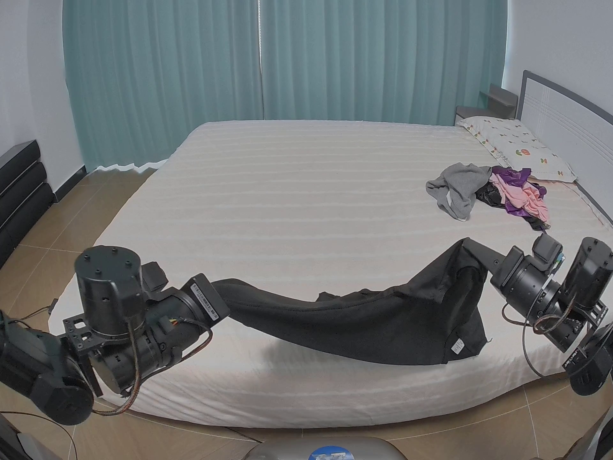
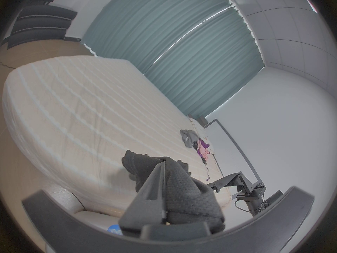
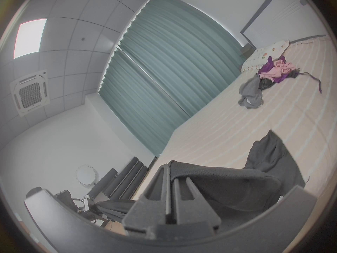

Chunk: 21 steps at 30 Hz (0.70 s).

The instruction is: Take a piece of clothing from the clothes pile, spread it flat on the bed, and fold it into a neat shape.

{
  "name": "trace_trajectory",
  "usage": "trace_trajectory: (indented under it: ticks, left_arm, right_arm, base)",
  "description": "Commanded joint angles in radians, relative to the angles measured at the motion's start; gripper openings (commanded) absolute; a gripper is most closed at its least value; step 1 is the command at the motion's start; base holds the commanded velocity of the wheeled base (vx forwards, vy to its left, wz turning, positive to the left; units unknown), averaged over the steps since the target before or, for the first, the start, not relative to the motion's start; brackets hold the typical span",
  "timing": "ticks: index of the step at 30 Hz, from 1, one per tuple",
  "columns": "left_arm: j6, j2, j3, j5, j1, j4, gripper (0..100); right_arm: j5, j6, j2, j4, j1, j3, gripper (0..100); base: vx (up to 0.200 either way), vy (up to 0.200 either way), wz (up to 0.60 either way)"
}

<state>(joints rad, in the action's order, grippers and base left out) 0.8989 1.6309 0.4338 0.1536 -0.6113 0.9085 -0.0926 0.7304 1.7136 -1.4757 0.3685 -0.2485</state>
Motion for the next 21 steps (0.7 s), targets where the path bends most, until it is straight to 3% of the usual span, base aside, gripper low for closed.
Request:
trace_trajectory:
  ticks: [1, 3, 4, 6, 12, 21]
  left_arm:
    - [-0.040, -0.166, -0.017, 0.038, -0.047, -0.011, 0]
    - [-0.045, -0.174, -0.017, 0.040, -0.048, -0.014, 0]
    - [-0.106, -0.230, -0.006, 0.041, -0.053, -0.048, 0]
    - [-0.137, -0.259, 0.008, 0.050, -0.045, -0.071, 0]
    - [-0.169, -0.296, 0.144, 0.067, -0.015, -0.178, 0]
    - [-0.169, -0.171, 0.379, 0.057, 0.059, -0.275, 0]
  right_arm:
    - [-0.001, -0.002, -0.174, 0.006, 0.021, -0.014, 0]
    - [-0.001, -0.003, -0.181, 0.006, 0.024, -0.015, 0]
    - [0.002, -0.026, -0.255, 0.014, 0.033, -0.046, 0]
    - [0.001, -0.049, -0.315, 0.057, 0.027, -0.072, 0]
    - [-0.024, -0.062, -0.491, 0.416, -0.020, -0.296, 0]
    - [-0.027, -0.068, -0.405, 0.577, -0.071, -0.568, 0]
  base:
    - [0.000, 0.000, 0.00]
    - [0.000, 0.000, 0.00]
    - [0.000, 0.000, 0.00]
    - [0.000, 0.000, 0.00]
    - [0.000, 0.000, 0.00]
    - [0.000, 0.000, 0.00]
